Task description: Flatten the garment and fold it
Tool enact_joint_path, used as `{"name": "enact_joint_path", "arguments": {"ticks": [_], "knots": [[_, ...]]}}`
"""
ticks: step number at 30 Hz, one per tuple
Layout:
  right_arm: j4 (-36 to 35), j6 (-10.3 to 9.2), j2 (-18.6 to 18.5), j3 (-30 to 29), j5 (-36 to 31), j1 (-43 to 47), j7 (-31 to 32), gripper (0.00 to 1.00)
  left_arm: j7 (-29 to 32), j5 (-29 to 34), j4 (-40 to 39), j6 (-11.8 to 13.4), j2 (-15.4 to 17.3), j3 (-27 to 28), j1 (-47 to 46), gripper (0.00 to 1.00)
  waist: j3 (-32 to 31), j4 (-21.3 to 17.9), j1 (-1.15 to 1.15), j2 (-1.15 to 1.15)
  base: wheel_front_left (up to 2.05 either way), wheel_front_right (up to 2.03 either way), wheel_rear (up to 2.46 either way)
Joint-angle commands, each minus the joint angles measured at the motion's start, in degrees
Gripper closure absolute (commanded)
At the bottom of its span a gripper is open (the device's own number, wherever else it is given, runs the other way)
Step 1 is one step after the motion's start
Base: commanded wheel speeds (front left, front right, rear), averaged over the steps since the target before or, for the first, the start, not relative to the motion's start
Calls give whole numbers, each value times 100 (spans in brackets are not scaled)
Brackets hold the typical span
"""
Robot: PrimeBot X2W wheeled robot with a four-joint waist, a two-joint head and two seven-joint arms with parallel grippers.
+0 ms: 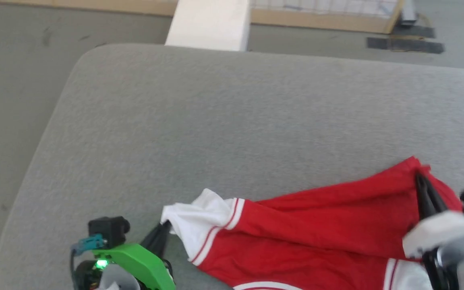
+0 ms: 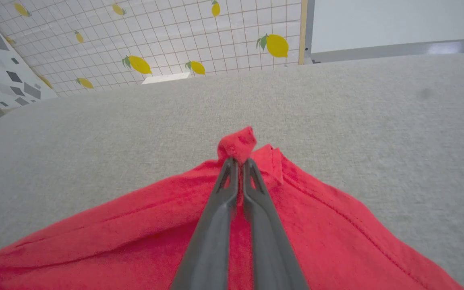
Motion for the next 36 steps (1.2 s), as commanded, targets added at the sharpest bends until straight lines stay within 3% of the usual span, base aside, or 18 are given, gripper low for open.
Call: {"name": "enact_joint_path", "arguments": {"ticks": [1,4,10,11,12,15,21,26,31,36], "knots": [[-251,-9,57,-34,56,255,-47,100,-97,82,-59,34,81,76,13,100,-282,-354,0,0,0,0,0],[-774,-9,144,-85,110,611,13,100,-326,225,-166,34,151,204,-126,100,-316,-482,0,0,0,0,0],[-1906,-9,47,8,-18,602,799,100,-296,47,-457,-394,226,469,-899,100,-287,-674,0,0,0,0,0],[-2087,-9,-74,82,-67,467,1016,100,-230,19,-494,-508,259,511,-1147,100,-249,-705,0,0,0,0,0],[-2389,-9,-492,292,-99,-61,1559,100,-44,-241,-460,-724,221,726,-1843,100,-76,-779,0,0,0,0,0],[-2554,-9,-897,633,-98,-802,2151,100,273,-316,-201,-959,289,823,-2726,100,214,-853,0,0,0,0,0],[-2138,-9,-1606,1386,24,-2659,2867,100,769,-123,528,-1112,303,904,-4575,100,1093,-954,0,0,0,0,0],[-1537,-9,-1816,1955,-22,-4284,3137,100,816,339,1149,-1112,331,957,-6002,100,1838,-1078,0,0,0,0,0],[-707,-9,-1732,2256,-386,-5966,3123,100,623,624,1792,-985,308,1224,-7349,100,2454,-1225,0,0,0,0,0],[-57,-9,-1250,1844,-993,-7185,2479,100,-20,701,2220,-773,128,1647,-8333,100,2779,-1346,0,0,0,0,0]]}}
